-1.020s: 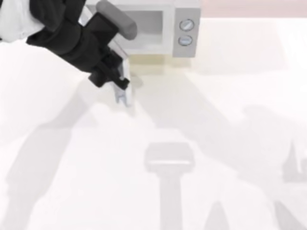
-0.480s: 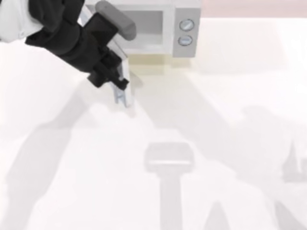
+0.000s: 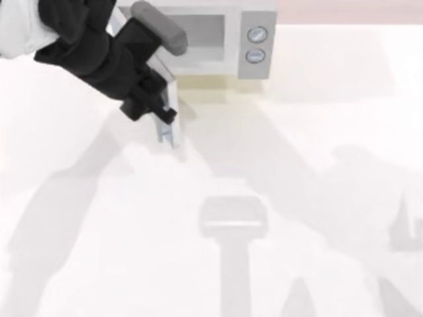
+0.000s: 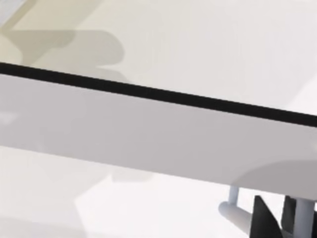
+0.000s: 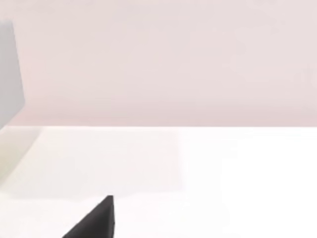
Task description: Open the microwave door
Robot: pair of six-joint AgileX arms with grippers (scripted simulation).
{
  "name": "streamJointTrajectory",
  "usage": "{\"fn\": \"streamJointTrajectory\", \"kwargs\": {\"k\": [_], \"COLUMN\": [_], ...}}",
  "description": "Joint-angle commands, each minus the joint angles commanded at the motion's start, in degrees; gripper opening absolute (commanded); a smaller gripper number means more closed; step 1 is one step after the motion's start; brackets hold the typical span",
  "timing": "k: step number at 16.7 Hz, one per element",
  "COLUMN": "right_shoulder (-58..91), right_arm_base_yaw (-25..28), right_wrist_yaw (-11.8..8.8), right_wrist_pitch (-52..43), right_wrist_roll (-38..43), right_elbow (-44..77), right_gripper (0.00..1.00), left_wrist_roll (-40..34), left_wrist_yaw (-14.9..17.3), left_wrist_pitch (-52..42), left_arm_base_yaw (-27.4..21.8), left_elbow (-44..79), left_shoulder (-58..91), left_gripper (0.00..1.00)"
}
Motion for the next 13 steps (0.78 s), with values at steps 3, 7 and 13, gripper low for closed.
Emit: {"fn": "streamJointTrajectory", "kwargs": {"k": [3,7,13], "right_shoulder": [0.0,0.0,0.0], "right_arm_base_yaw": [0.0,0.0,0.0], "right_wrist_yaw": [0.0,0.0,0.0], "right_wrist_pitch": [0.0,0.0,0.0], "right_wrist_roll": [0.0,0.0,0.0], "right_elbow": [0.0,0.0,0.0], "right_gripper": [1.0,1.0,1.0], "left_wrist_roll": [0.0,0.0,3.4], "left_wrist_yaw": [0.0,0.0,1.8], "left_wrist_pitch": [0.0,0.0,-0.9], "left_arm_base_yaw": [0.0,0.0,1.2], "left_elbow": [0.0,0.0,-0.1], "left_shoulder": [0.0,0.0,-0.4], "left_gripper": [0.0,0.0,0.0]}}
